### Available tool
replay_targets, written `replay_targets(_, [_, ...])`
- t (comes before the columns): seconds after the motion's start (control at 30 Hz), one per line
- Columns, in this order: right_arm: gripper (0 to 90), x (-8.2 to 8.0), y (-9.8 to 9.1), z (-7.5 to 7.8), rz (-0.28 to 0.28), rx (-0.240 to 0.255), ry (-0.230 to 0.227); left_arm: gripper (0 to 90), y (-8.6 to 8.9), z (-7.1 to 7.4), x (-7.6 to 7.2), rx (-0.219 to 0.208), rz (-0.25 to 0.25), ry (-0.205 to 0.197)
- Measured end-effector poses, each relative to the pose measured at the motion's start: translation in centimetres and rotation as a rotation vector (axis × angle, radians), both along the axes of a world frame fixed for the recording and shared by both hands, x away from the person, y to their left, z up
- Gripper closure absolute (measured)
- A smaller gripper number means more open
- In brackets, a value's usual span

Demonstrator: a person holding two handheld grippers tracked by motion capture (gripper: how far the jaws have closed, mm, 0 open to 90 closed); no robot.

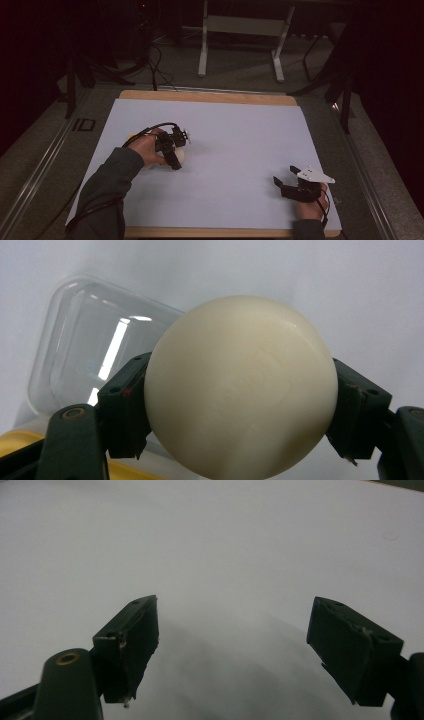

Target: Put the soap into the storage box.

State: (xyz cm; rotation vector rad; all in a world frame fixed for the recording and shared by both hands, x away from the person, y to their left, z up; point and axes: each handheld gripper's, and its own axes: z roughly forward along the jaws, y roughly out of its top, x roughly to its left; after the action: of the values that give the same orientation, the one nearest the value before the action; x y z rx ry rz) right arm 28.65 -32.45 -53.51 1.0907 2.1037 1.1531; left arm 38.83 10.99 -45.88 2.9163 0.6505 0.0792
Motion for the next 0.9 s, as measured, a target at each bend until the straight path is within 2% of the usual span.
replay_targets(0.57, [20.7,0.0,0.0,0.0,0.001,-0.002,0.0,24.9,2.1,0.8,0.4,-0.026,0.055,-0.006])
replay_targets(0.73, [20.7,0.0,0.0,0.0,0.002,-0.001,-0.002,24.8,2.9,0.8,0.4,-0.05,0.081,-0.011])
replay_targets(0.9, [20.7,0.0,0.0,0.0,0.002,-0.005,-0.003,24.8,3.8,0.8,0.5,-0.048,0.102,-0.009])
